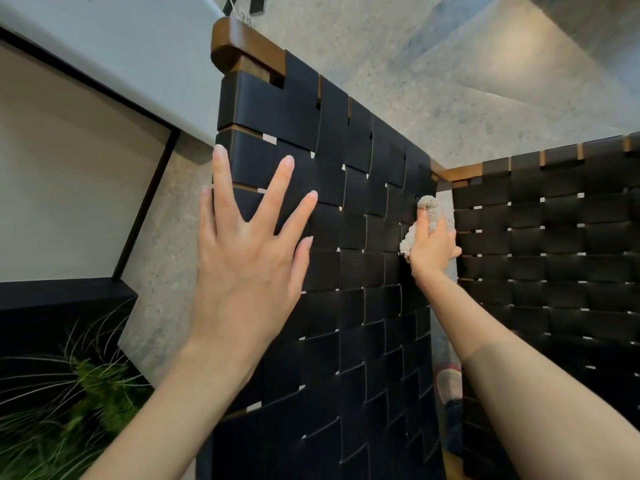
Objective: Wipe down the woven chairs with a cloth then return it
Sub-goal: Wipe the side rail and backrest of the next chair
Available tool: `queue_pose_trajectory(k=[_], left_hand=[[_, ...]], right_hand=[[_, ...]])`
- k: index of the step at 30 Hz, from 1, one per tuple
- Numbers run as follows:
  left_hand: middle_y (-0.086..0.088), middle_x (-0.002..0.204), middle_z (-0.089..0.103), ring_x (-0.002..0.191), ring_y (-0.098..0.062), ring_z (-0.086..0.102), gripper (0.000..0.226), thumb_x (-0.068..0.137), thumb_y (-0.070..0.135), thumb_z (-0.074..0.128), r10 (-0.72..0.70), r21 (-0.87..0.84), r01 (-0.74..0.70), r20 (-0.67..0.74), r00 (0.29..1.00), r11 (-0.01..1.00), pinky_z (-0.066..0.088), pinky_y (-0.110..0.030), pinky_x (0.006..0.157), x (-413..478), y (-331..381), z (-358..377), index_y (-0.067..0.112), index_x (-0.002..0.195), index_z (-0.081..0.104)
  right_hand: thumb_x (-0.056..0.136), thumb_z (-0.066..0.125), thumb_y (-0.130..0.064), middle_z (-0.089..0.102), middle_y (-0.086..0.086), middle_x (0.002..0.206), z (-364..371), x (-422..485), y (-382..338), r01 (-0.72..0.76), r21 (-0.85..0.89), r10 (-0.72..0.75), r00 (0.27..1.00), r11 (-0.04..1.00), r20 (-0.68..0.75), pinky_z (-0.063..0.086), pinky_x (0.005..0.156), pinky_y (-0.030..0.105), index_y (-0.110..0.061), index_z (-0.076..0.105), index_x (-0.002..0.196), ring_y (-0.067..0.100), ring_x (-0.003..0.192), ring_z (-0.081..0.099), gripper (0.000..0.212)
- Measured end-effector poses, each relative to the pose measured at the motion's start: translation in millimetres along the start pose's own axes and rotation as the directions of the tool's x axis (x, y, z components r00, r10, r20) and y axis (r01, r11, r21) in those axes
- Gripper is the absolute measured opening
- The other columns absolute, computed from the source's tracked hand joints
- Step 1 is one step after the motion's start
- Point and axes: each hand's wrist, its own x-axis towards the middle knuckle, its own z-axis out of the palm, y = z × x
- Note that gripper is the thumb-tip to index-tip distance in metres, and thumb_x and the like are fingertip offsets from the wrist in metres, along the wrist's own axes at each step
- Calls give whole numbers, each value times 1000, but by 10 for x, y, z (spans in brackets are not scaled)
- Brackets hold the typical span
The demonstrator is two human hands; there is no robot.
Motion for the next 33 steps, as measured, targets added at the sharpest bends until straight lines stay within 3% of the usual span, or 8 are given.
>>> queue_pose_trajectory(k=[3, 5, 8, 10, 16, 26, 29, 33], left_hand=[[-5, 158, 17, 142, -47, 2, 49, 99, 37, 37, -29, -61, 27, -29, 999, 998, 28, -58, 109, -1, -7, -5, 23, 146, 35], [-9, 158, 12, 143, -43, 6, 55, 96, 37, 43, -75, -127, 67, -56, 996, 990, 32, -57, 107, -2, -2, -17, 17, 147, 33], [-17, 158, 5, 145, -37, 5, 69, 93, 37, 49, -136, -184, 123, -59, 989, 975, 31, -54, 109, 0, 9, -40, 6, 149, 23], [-20, 157, 2, 146, -34, 3, 76, 91, 38, 49, -161, -195, 150, -41, 986, 969, 28, -52, 112, 3, 18, -46, 1, 149, 17], [-21, 157, -1, 146, -34, 1, 80, 92, 40, 47, -160, -163, 155, -17, 987, 974, 29, -51, 112, 8, 32, -33, -4, 148, 11], [-22, 157, 0, 145, -36, 3, 77, 95, 42, 42, -156, -164, 151, -20, 987, 975, 32, -51, 110, 0, 30, -14, -5, 148, 11], [-22, 157, 1, 145, -36, 3, 77, 95, 42, 43, -153, -166, 147, -24, 988, 975, 29, -51, 112, 3, 15, -10, -4, 148, 12], [-21, 157, 2, 146, -35, 2, 73, 96, 38, 42, -149, -193, 144, -14, 989, 971, 26, -51, 114, 5, 15, -17, -4, 148, 13]], right_hand=[[99, 42, -43, 38, 12, 143, -33, -424, -145, 200, 95, -206, 976, 975, 64, 26, 84, 9, -24, 40, 142, 15, 116, 30, 47], [97, 45, -47, 42, 7, 138, -42, -793, -327, 403, 201, -426, 901, 893, 84, 27, 79, 1, -52, 40, 130, 10, 102, 29, 33], [94, 35, -53, 39, -1, 142, -39, -1136, -773, 643, 283, -692, 712, 711, 121, 34, 94, 22, -73, 28, 123, 19, 110, 31, 36], [94, 32, -50, 36, 0, 147, 7, -1200, -1190, 738, 265, -781, 614, 620, 117, 33, 97, 38, -61, 36, 131, 23, 114, 30, 39], [91, 43, -46, 40, 7, 148, 162, -997, -1757, 892, 71, -894, 448, 447, -9, 33, 86, 39, -36, 53, 134, 34, 108, 38, 46], [100, 41, -43, 31, 5, 152, 57, 183, -562, 299, -10, -298, 954, 954, 35, 24, 92, 28, -27, 42, 143, 35, 127, 29, 46], [101, 36, -45, 20, 4, 157, 39, 200, -444, 95, 87, -102, 991, 992, 85, 21, 106, 32, -22, 31, 149, 33, 137, 19, 53], [100, 42, -42, 32, 4, 151, 66, -102, -775, 321, 153, -333, 941, 934, 56, 22, 96, 21, -24, 40, 144, 23, 130, 26, 47]])
